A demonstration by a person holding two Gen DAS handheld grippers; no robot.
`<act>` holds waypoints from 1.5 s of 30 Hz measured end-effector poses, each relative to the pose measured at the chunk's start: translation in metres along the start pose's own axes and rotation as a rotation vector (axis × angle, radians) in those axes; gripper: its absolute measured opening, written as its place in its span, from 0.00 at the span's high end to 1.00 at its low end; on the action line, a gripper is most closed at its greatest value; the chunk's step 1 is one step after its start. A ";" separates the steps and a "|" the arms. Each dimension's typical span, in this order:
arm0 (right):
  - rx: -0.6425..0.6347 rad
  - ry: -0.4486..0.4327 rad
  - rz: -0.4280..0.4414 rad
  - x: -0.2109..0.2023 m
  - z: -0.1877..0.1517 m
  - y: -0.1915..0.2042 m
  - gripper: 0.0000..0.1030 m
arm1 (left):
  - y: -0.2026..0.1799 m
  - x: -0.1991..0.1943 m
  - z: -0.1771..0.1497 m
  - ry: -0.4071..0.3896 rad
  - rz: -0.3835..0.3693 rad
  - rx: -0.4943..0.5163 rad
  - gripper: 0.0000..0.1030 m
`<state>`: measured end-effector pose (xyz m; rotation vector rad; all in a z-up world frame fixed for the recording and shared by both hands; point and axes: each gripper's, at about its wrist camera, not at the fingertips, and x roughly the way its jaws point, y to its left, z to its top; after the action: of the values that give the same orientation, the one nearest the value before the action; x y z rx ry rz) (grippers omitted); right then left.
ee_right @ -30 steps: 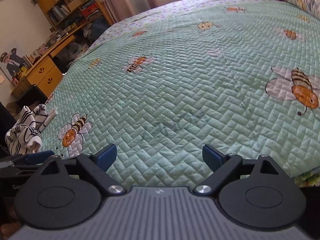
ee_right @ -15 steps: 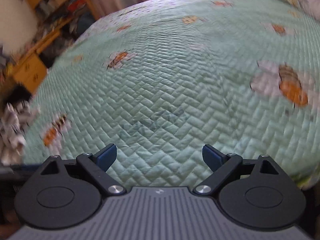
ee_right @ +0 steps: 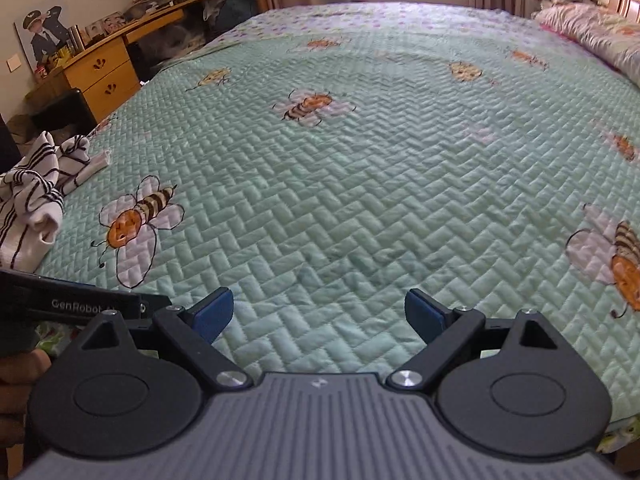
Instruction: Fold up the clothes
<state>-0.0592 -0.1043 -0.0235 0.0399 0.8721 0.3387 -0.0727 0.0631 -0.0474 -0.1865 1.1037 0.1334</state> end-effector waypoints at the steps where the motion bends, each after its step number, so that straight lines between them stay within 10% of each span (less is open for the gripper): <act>1: 0.005 0.006 0.005 0.001 0.000 0.000 0.10 | 0.001 0.000 0.000 0.000 0.001 -0.003 0.06; 45: 0.124 -0.001 -0.015 -0.005 -0.001 -0.028 0.10 | -0.029 -0.041 -0.014 -0.176 -0.133 0.192 0.11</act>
<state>-0.0557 -0.1323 -0.0249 0.1487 0.8910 0.2703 -0.0977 0.0312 -0.0143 -0.0745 0.9198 -0.0740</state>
